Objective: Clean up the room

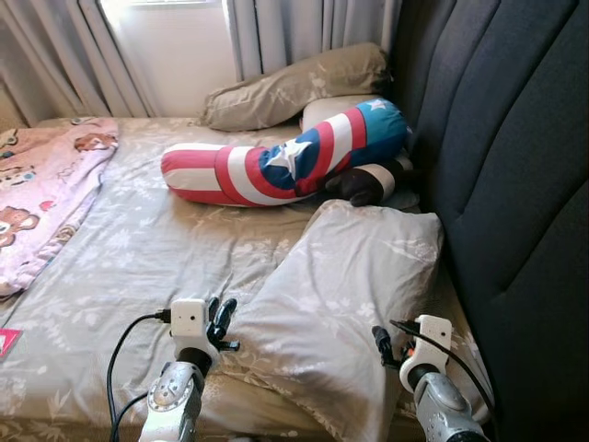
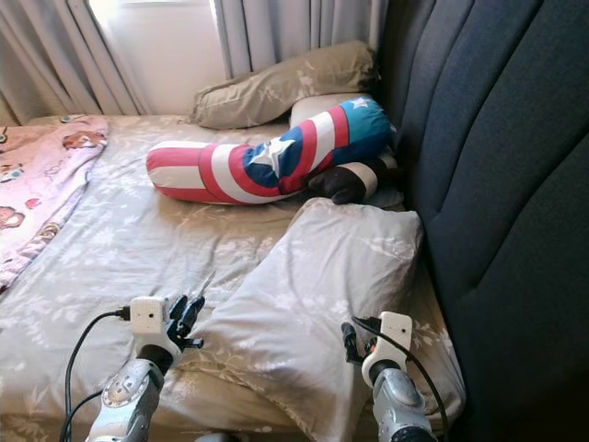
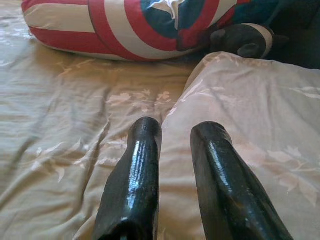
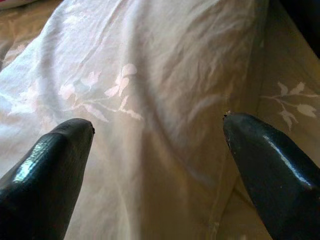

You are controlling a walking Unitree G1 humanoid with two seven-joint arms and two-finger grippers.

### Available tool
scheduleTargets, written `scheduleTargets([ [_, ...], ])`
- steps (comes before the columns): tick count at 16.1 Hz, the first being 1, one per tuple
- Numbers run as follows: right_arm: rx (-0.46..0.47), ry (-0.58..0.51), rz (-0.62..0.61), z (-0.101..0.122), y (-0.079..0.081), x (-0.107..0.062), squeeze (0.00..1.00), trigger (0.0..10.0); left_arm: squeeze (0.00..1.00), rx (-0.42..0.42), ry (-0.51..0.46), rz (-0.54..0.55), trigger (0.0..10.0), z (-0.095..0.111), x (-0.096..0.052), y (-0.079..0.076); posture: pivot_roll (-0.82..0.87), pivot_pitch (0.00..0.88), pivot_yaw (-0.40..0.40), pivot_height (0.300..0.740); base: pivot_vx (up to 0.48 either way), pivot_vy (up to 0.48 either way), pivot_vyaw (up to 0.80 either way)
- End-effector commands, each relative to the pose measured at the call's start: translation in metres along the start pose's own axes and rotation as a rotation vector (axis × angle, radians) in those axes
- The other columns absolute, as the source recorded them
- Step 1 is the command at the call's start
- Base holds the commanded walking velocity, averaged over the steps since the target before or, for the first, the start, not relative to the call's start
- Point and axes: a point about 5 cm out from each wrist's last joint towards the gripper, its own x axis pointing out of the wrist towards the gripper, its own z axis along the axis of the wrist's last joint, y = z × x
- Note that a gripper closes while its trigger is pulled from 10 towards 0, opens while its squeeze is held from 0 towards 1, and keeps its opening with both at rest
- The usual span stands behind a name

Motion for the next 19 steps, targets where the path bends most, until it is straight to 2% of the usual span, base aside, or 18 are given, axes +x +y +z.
scheduleTargets([
  [1, 0.001, 0.032, -0.022, -0.004, -0.005, -0.002, 1.00, 10.0, 0.00, 0.008, 0.006, 0.004, 10.0, 0.001, -0.001, 0.002, 0.02, 0.000, 0.018, 0.670, 0.000, 0.000, 0.00],
  [4, -0.014, 0.103, -0.031, -0.016, -0.008, -0.005, 1.00, 10.0, 0.00, 0.014, 0.012, -0.002, 10.0, 0.000, -0.003, 0.003, 0.02, 0.000, 0.021, 0.670, 0.000, 0.000, 0.00],
  [6, 0.042, 0.142, -0.005, -0.025, -0.004, -0.007, 1.00, 10.0, 0.00, 0.028, 0.014, -0.007, 10.0, 0.000, -0.004, 0.004, 0.03, 0.000, 0.026, 0.670, 0.000, 0.000, 0.00],
  [7, 0.051, 0.152, 0.014, -0.026, -0.002, -0.007, 0.00, 10.0, 0.00, 0.031, 0.013, -0.007, 10.0, 0.001, -0.005, 0.005, 0.04, 0.000, 0.029, 0.670, 0.000, 0.000, 0.00],
  [11, 0.033, 0.180, 0.019, -0.032, 0.003, -0.008, 0.00, 10.0, 0.00, 0.069, 0.011, -0.022, 10.0, 0.005, -0.011, 0.012, 0.07, 0.000, 0.052, 0.670, 0.000, 0.000, 0.00],
  [13, -0.034, 0.195, -0.018, -0.032, -0.002, -0.008, 0.00, 10.0, 0.00, 0.085, 0.014, -0.042, 10.0, 0.008, -0.014, 0.012, 0.08, 0.000, 0.074, 0.670, 0.000, 0.000, 0.00],
  [16, -0.016, 0.181, -0.050, -0.030, -0.004, -0.007, 0.00, 10.0, 0.00, 0.105, 0.023, -0.066, 10.0, 0.011, -0.015, 0.012, 0.08, 0.000, 0.093, 0.670, 0.000, 0.000, 0.00],
  [19, 0.013, 0.171, -0.033, -0.028, 0.004, -0.005, 0.00, 10.0, 0.00, 0.145, 0.002, -0.098, 10.0, 0.023, -0.018, 0.011, 0.12, 0.000, 0.110, 0.670, 0.000, 0.000, 0.00],
])
